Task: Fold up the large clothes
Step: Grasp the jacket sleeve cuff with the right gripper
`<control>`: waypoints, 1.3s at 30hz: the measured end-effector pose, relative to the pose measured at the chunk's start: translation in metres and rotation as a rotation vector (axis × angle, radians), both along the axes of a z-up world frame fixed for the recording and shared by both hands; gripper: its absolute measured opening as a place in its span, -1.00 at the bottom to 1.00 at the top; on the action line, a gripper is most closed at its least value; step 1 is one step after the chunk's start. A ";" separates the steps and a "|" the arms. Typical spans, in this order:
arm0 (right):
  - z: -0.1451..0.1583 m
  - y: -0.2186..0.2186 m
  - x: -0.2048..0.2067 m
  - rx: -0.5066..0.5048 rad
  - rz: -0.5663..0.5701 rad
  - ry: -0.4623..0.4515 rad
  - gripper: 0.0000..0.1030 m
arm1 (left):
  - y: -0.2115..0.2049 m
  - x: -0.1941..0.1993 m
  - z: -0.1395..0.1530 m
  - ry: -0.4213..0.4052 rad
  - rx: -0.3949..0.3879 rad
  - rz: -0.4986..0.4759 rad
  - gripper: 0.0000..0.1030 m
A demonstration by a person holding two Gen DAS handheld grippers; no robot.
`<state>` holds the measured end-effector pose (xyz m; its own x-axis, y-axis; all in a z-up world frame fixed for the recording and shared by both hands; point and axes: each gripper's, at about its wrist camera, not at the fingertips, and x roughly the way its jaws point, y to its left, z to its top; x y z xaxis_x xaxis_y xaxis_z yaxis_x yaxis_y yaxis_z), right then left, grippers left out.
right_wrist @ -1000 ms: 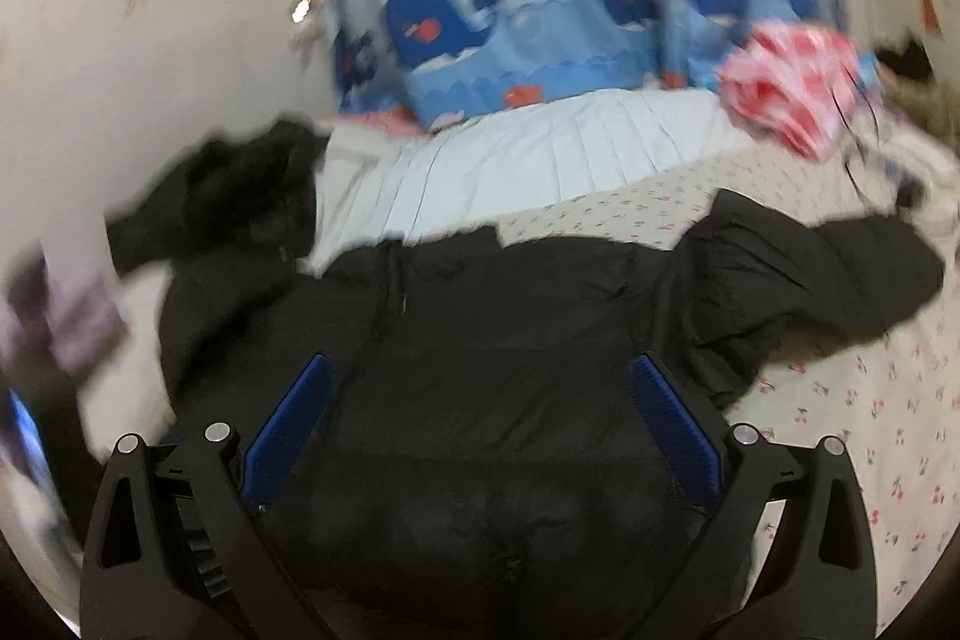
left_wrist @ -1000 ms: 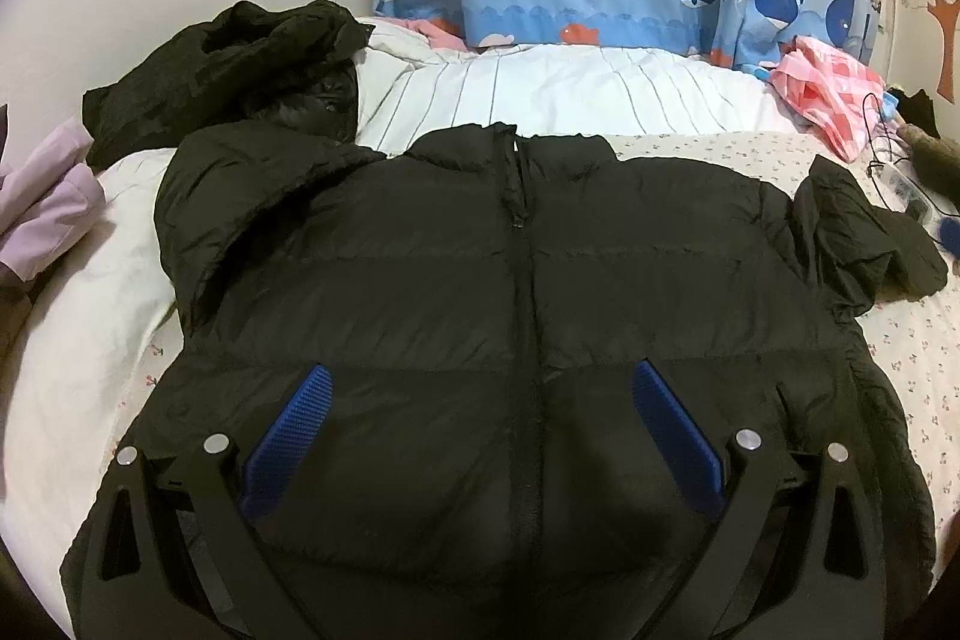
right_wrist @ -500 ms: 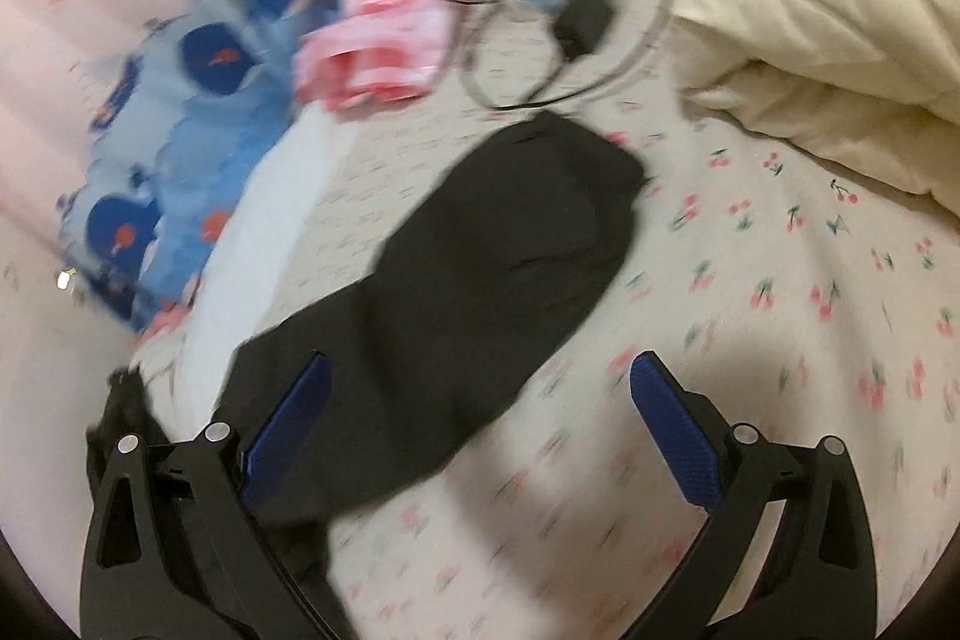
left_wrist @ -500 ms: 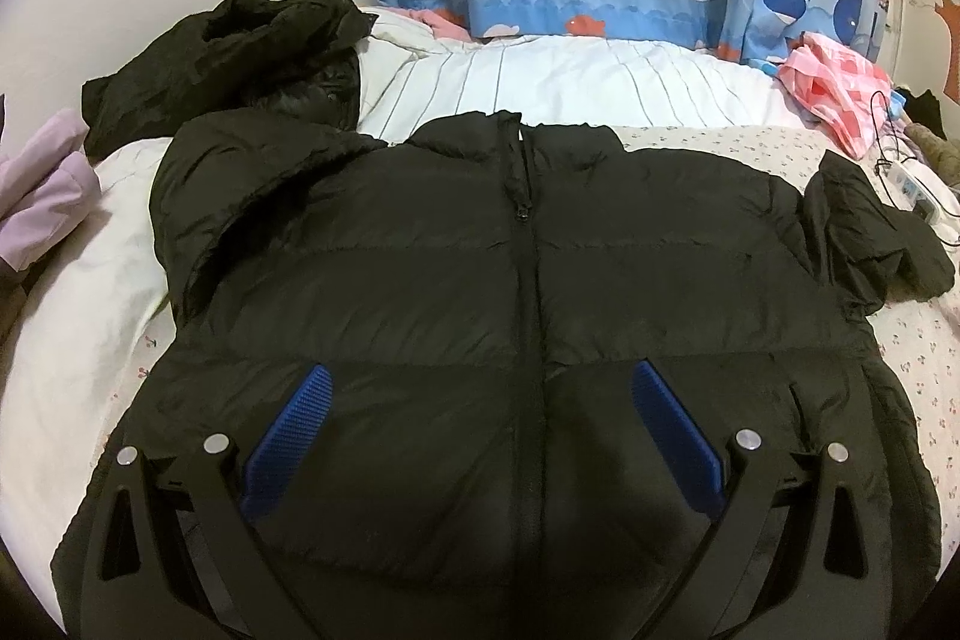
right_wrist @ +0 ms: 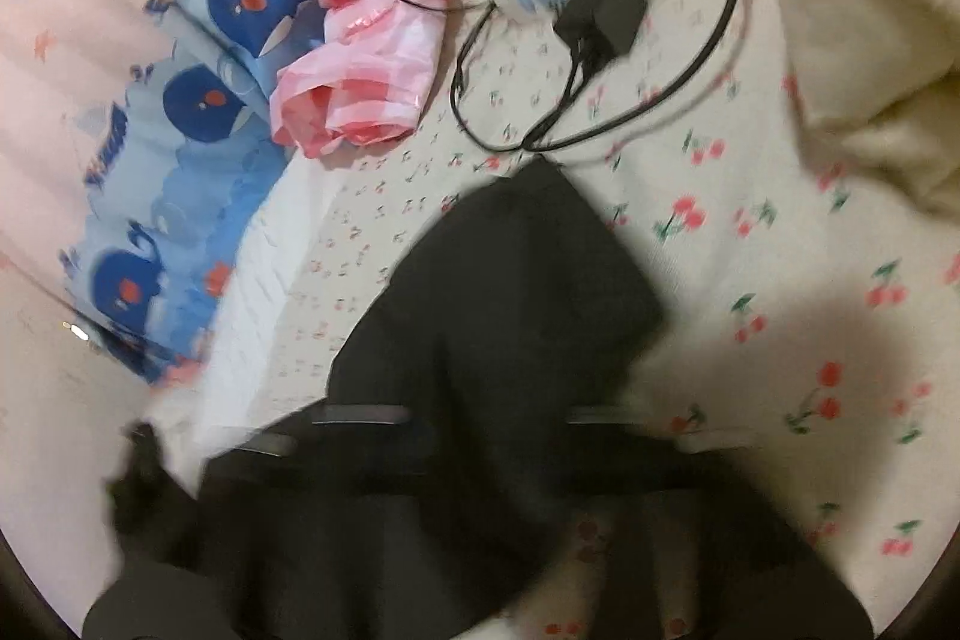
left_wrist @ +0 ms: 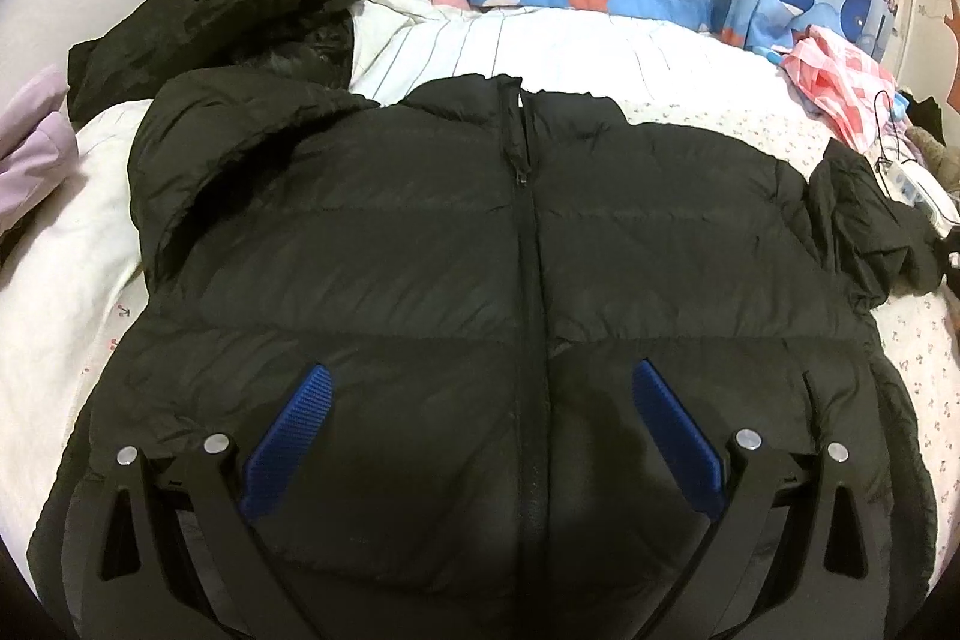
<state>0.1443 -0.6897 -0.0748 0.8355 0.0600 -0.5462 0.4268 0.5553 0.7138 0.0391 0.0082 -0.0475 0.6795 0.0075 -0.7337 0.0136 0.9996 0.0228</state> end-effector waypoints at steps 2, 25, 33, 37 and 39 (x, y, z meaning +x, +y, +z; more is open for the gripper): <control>0.030 0.003 -0.014 -0.073 -0.004 -0.072 -0.88 | 0.001 0.000 0.000 -0.003 -0.001 0.001 0.86; 0.241 0.248 0.028 -0.326 0.314 -0.387 -0.89 | 0.097 0.006 0.041 -0.081 -0.121 0.259 0.86; 0.252 0.483 0.088 -0.247 0.676 -0.489 -0.89 | 0.151 -0.001 0.064 -0.125 -0.200 0.362 0.86; 0.202 0.579 0.104 -0.204 0.805 -0.426 -0.89 | 0.178 -0.004 0.067 -0.132 -0.248 0.415 0.86; 0.168 0.614 0.112 -0.178 0.852 -0.363 -0.89 | 0.190 -0.005 0.067 -0.132 -0.269 0.441 0.86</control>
<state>0.2561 -0.0759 0.0936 0.6698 0.6694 -0.3212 -0.4047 0.6918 0.5980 0.0344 0.1982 0.0192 0.7407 0.1364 -0.6578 -0.3951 0.8804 -0.2624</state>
